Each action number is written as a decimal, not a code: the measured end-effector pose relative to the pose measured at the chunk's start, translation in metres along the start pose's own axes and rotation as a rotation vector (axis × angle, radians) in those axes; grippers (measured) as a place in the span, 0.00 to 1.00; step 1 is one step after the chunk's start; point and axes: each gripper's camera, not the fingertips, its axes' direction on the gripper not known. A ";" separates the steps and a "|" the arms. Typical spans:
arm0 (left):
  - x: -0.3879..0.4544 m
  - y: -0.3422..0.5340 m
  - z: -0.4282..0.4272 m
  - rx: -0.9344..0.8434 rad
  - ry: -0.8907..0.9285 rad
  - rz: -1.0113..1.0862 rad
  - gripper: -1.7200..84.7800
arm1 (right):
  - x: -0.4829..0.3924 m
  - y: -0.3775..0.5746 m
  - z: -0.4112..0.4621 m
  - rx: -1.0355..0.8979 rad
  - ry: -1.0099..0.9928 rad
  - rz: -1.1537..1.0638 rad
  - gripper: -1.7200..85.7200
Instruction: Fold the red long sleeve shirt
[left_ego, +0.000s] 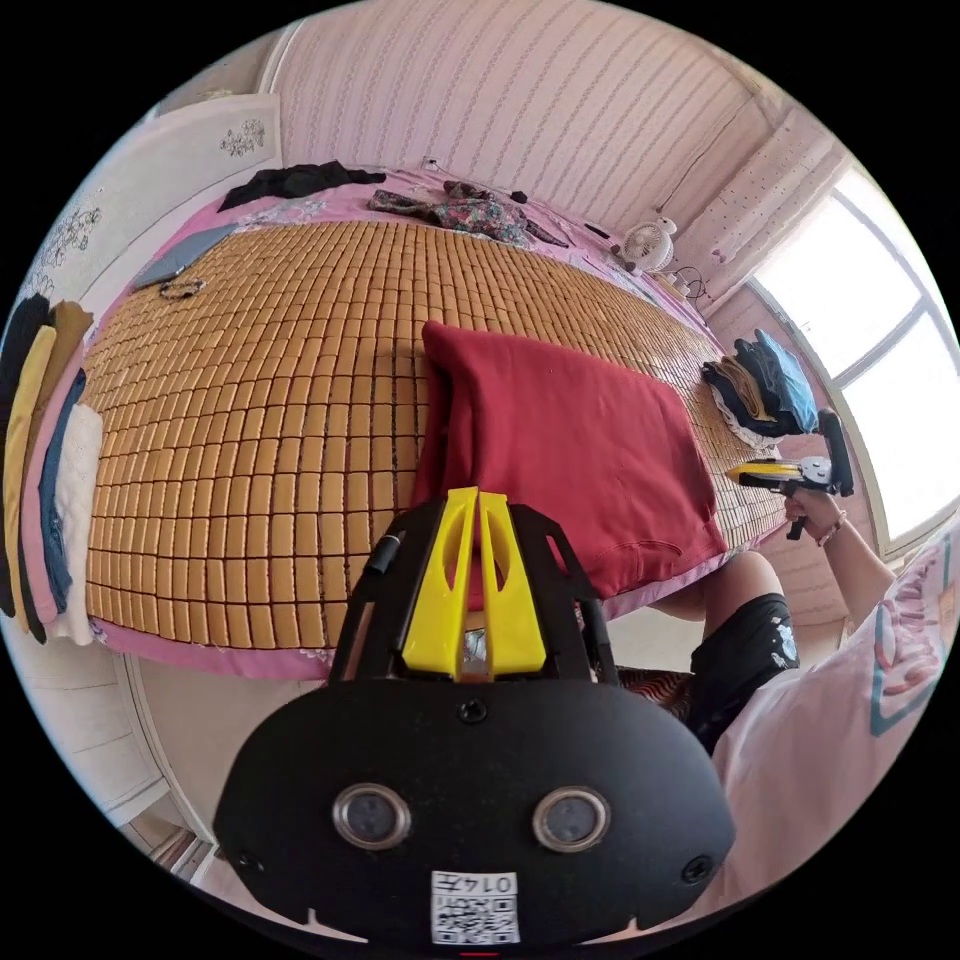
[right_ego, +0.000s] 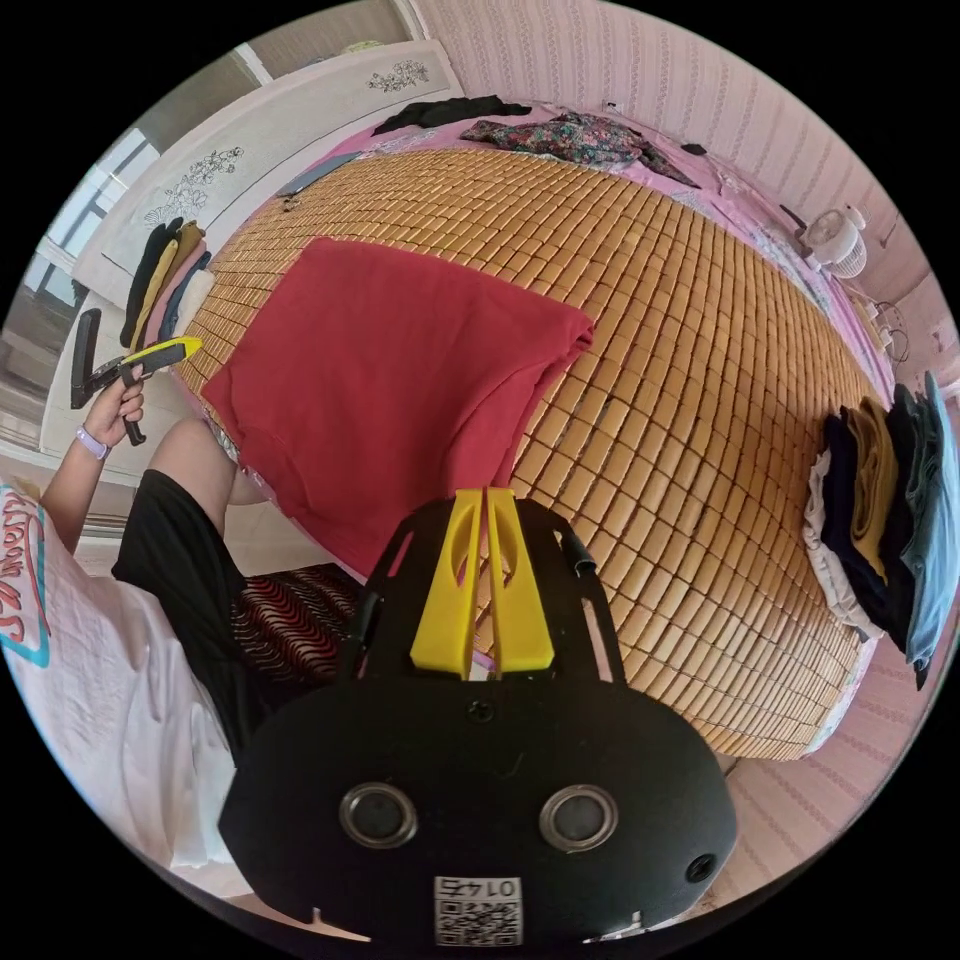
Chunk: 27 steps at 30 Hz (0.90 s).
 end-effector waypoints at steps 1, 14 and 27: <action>0.009 0.001 0.001 0.004 0.008 0.022 0.02 | -0.007 -0.014 -0.002 0.030 0.002 -0.041 0.02; 0.187 0.046 0.138 -0.272 0.128 0.509 0.01 | -0.134 -0.223 0.186 -0.324 0.182 -0.554 0.02; 0.216 0.056 0.135 -0.205 0.120 0.521 0.01 | -0.161 -0.261 0.244 -0.515 0.232 -0.609 0.02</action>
